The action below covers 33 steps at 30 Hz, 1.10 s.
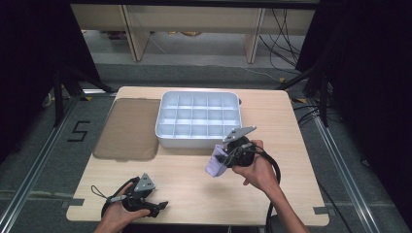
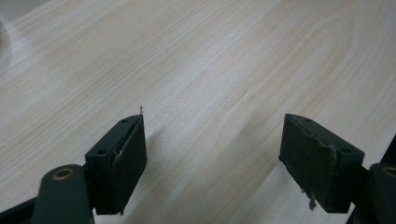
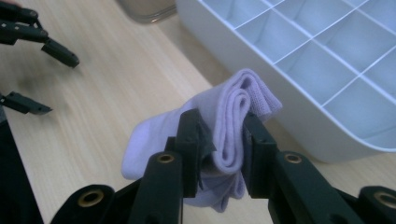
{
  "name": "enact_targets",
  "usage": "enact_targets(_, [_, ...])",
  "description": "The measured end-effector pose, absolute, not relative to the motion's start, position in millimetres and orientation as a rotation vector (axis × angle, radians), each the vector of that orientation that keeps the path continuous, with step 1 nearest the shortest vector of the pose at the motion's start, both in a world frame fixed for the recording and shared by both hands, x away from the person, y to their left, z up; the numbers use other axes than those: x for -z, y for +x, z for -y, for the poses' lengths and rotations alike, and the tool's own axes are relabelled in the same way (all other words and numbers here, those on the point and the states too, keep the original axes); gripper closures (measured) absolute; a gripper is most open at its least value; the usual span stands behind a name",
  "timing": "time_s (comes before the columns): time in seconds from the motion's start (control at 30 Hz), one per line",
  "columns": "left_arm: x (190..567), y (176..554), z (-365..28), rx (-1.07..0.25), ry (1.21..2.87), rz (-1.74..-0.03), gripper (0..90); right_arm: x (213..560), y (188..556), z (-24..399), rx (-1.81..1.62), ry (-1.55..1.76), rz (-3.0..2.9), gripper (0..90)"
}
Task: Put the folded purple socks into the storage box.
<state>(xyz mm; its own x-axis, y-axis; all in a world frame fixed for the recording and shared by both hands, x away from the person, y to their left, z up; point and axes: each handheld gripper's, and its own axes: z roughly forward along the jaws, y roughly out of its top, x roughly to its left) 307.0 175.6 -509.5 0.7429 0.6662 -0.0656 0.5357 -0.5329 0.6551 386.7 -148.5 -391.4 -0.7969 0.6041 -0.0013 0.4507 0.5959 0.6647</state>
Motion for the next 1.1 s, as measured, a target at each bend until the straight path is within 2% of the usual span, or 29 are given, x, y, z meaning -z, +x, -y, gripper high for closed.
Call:
enact_targets(0.77, [509,309,-178,-0.275,2.260,-0.904,22.5,353,438,170,-0.903,1.013,-2.500,72.7])
enact_targets(1.1, [507,310,-179,-0.293,2.268,-0.875,22.5,352,466,174,-0.852,1.038,-2.468,72.7])
